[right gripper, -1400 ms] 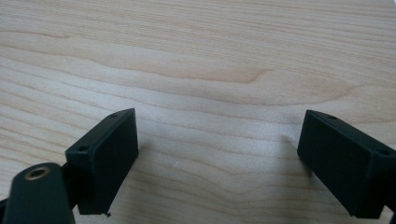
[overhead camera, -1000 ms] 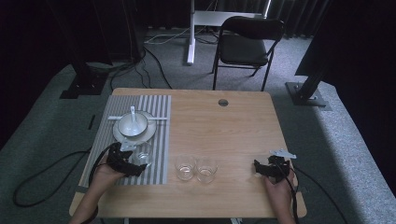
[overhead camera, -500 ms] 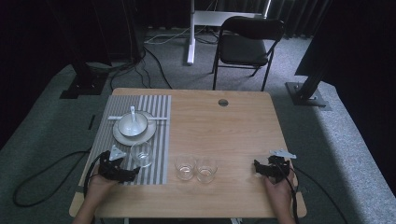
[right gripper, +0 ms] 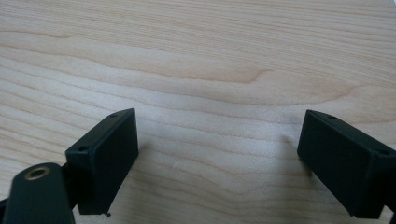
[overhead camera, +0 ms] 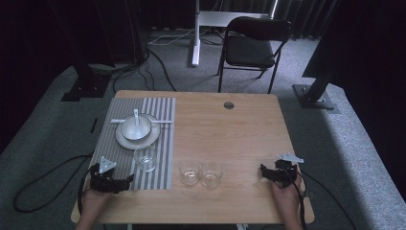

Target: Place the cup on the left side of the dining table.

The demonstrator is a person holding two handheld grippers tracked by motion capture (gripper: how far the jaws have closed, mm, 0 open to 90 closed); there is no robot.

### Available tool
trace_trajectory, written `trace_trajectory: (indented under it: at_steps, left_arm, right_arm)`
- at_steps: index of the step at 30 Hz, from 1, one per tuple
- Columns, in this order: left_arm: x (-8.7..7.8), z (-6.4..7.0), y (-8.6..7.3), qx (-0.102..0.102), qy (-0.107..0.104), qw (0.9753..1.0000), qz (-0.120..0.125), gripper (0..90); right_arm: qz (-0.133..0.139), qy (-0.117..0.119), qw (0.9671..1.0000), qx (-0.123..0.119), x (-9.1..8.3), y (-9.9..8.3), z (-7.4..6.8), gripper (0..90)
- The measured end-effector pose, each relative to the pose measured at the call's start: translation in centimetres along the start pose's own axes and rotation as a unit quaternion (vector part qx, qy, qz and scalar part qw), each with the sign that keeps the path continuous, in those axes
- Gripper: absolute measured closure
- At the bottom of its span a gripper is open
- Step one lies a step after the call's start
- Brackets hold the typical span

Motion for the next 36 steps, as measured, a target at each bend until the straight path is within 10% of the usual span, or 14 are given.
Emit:
trace_trajectory:
  at_steps: [15, 36]
  left_arm:
    - [-0.5, -2.2, -1.8, -0.037, 0.075, 0.9965, -0.003, 0.2]
    - [-2.2, -3.9, -3.8, -0.065, 0.089, 0.9939, 0.006, 0.2]
  right_arm:
    - [0.0, 0.0, 1.0, 0.0, 0.0, 0.0, 0.0, 11.8]
    - [0.0, 0.0, 1.0, 0.0, 0.0, 0.0, 0.0, 11.8]
Point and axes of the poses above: each handheld gripper's, and its own axes: x roughly forward along the jaws, y roughly out of its top, z roughly to its right, the point moved 4 cm from there along x, roughly forward along the jaws, and after that the axes turned 11 degrees about y, right-handed, at the moved point
